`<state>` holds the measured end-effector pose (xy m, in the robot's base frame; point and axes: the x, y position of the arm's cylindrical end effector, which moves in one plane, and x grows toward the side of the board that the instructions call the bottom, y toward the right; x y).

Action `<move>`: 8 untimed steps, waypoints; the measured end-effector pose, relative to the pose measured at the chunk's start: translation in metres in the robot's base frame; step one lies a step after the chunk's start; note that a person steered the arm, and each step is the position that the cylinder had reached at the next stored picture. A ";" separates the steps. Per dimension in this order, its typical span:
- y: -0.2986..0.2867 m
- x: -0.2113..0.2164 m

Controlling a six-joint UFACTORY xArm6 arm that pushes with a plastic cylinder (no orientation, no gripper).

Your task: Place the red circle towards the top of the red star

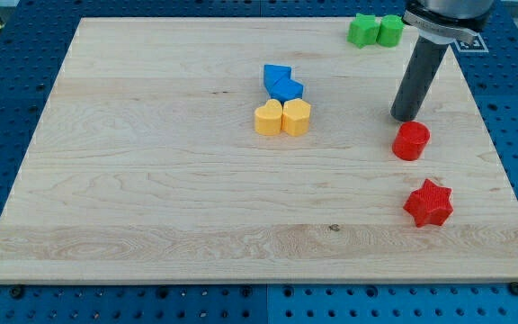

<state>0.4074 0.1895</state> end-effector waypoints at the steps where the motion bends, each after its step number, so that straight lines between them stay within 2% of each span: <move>1: 0.000 0.000; 5: 0.000 0.028; 8: 0.000 0.069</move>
<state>0.4764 0.1895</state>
